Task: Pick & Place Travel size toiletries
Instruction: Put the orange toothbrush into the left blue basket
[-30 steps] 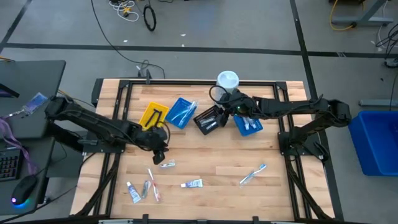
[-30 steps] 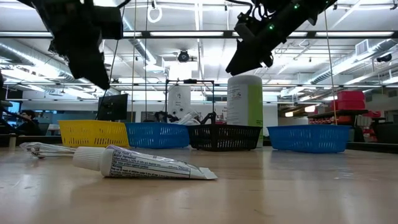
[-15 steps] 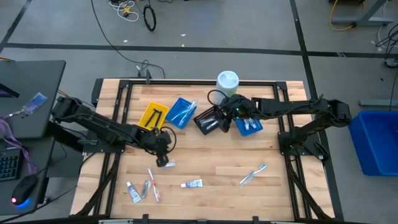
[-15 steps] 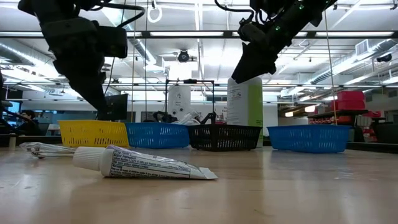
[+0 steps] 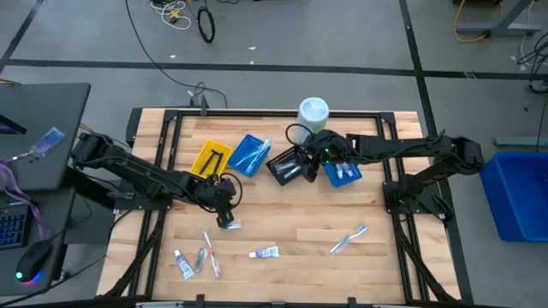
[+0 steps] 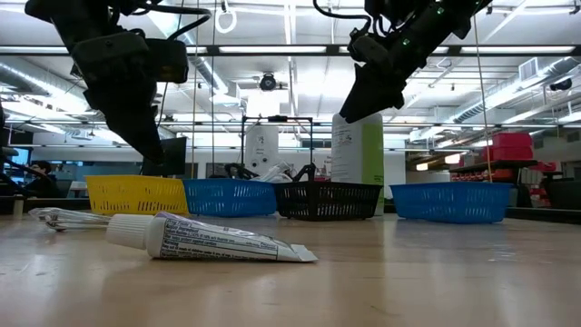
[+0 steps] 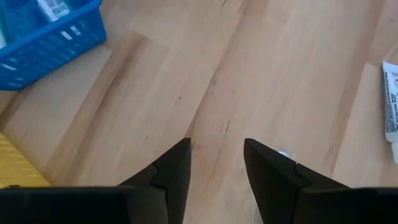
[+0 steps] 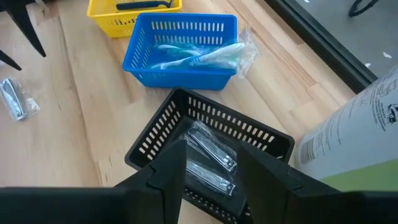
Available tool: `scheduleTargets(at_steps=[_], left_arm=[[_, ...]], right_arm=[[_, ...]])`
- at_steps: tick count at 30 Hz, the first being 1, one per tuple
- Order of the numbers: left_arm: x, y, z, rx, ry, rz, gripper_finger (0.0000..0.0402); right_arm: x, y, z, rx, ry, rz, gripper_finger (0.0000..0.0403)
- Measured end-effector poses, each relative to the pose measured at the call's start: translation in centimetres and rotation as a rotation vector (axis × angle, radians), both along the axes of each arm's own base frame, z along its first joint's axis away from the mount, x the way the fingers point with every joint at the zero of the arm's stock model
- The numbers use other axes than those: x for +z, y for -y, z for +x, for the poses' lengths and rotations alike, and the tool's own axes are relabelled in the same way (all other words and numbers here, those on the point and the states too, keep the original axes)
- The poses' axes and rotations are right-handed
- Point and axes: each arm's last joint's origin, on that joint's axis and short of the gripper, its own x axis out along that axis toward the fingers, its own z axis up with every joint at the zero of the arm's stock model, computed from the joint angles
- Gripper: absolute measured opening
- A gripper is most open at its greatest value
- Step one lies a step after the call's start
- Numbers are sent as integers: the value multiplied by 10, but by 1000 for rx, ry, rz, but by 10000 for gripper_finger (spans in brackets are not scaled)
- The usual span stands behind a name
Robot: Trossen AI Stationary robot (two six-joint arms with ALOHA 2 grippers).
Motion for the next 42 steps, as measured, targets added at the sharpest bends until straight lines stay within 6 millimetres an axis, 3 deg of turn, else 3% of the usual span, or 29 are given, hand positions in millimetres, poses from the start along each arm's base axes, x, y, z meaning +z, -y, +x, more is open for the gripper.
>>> scheduleTargets(at_steps=[8, 18, 30, 34, 42], left_arm=[[2, 14, 0, -176, 2, -103, 159], [2, 60, -20, -596, -19, -59, 159], [0, 82, -36, -640, -43, -93, 159], [-13, 81, -43, -597, -68, -120, 159], [-34, 75, -51, -680, -62, -70, 159]], right_arm=[[-1, 0, -1, 0, -8, 1, 150], [-1, 0, -1, 0, -9, 2, 148], [-2, -2, -2, 7, -31, 5, 145], [-2, -7, -1, 24, -32, 5, 146], [-2, -16, 0, 55, -32, 5, 146]])
